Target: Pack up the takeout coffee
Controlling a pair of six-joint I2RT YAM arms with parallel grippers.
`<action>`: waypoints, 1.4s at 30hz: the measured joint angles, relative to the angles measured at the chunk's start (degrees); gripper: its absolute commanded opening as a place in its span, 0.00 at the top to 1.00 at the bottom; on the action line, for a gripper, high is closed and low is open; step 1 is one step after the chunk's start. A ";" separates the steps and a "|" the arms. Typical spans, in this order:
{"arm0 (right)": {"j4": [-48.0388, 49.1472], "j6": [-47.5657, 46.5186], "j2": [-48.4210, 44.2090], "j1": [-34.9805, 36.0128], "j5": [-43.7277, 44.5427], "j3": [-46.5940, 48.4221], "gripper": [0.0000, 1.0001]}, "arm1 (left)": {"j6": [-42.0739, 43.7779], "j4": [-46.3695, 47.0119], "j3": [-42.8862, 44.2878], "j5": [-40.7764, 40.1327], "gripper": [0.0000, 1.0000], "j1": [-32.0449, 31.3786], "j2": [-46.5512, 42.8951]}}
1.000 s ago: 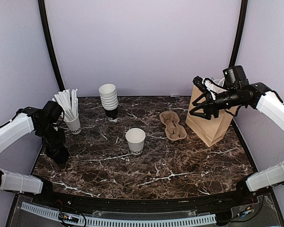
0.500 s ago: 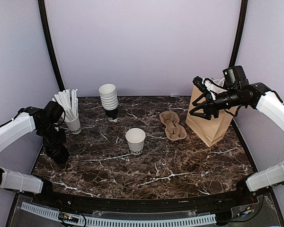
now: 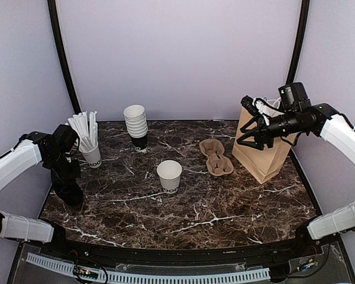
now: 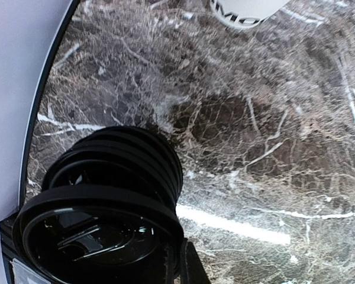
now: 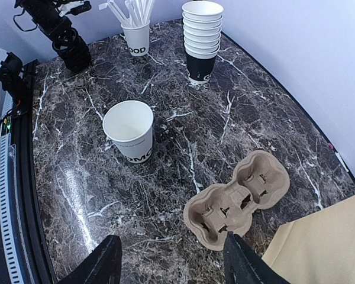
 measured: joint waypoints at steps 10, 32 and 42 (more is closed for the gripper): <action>0.00 0.00 0.46 0.00 -0.24 0.00 0.40 | 1.86 -2.99 7.08 1.07 1.00 0.00 -3.67; 2.56 5.51 8.63 5.22 -5.35 4.55 0.11 | 3.56 37.11 2.54 43.80 1.00 -18.21 -8.72; 8.68 15.93 18.97 17.59 -11.67 16.00 0.08 | -3.74 70.86 1.86 58.93 1.00 -19.67 -1.27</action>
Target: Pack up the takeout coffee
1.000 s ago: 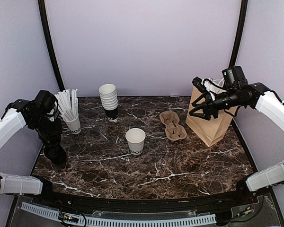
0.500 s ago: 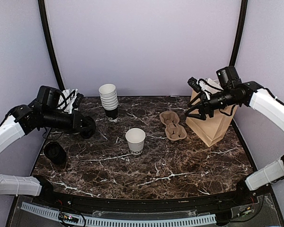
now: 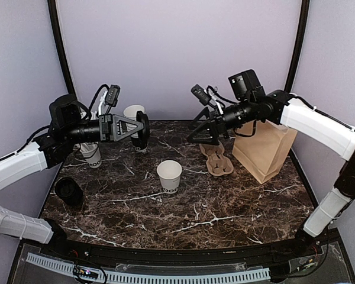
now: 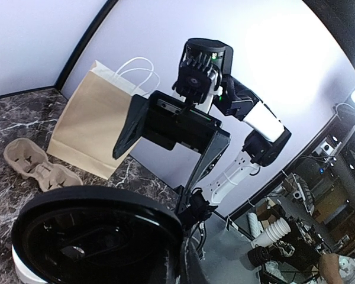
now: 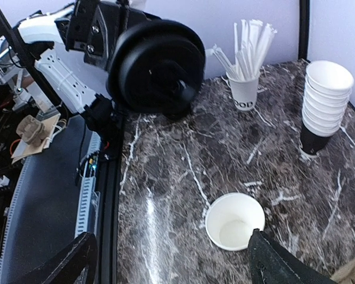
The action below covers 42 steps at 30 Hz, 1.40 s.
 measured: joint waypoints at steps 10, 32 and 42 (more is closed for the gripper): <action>8.92 14.75 8.90 4.87 -2.86 12.04 0.02 | -3.15 11.63 0.04 5.09 1.00 -1.97 3.78; 29.24 40.70 13.86 6.08 -15.52 9.92 0.01 | -3.76 17.18 0.04 6.97 1.00 -3.28 3.91; 30.53 41.40 13.86 6.60 -16.28 9.81 0.04 | -3.82 17.53 0.07 7.02 0.99 -3.76 4.33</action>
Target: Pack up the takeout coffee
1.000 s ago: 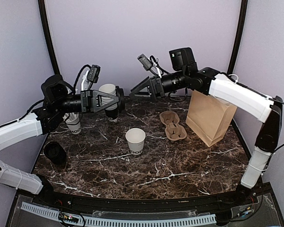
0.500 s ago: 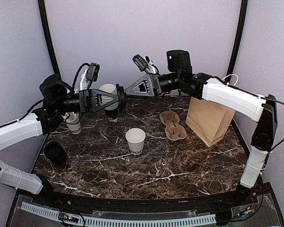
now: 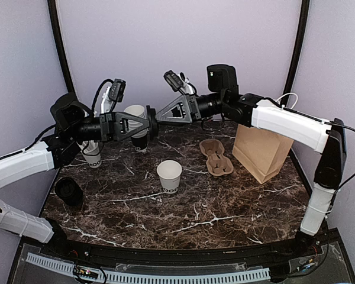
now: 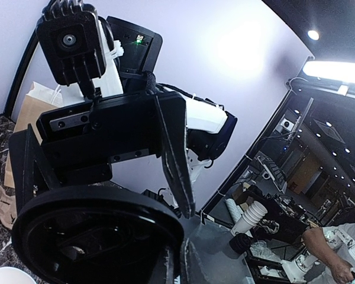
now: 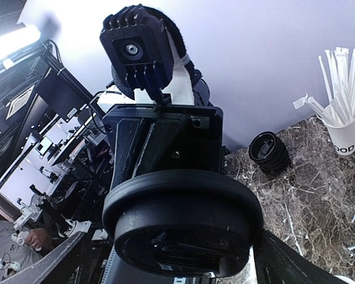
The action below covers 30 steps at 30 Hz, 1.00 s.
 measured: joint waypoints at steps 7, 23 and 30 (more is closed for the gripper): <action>0.33 0.42 0.07 0.59 -0.07 0.00 0.13 | 0.00 0.00 0.00 0.15 0.99 -0.11 0.11; 0.48 0.96 0.63 0.68 0.37 0.00 0.29 | 1.36 -2.62 0.09 -0.70 0.60 -0.39 0.02; -2.69 -3.23 0.70 0.26 1.55 0.00 0.28 | 6.93 -14.69 0.66 -4.42 0.45 -0.37 -3.48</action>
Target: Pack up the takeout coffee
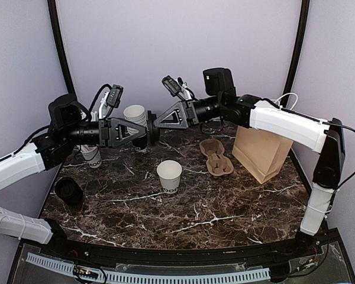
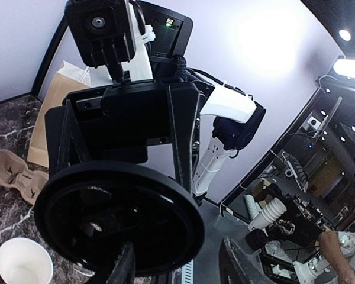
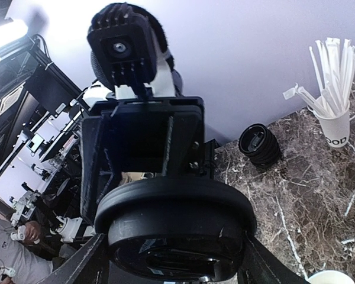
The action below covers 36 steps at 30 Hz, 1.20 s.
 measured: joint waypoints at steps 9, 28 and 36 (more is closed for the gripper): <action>-15.17 -17.33 -2.01 -4.33 9.38 -0.57 0.27 | 8.66 -22.82 2.86 -18.91 0.43 -0.11 -5.86; -35.04 -41.99 -12.70 -5.99 31.98 -7.91 0.26 | 14.45 -26.84 -3.61 -41.05 0.43 -4.04 17.44; -36.61 -42.58 -12.70 -5.99 33.24 -9.62 0.26 | 11.10 -24.72 -1.20 -50.47 0.44 -3.52 30.25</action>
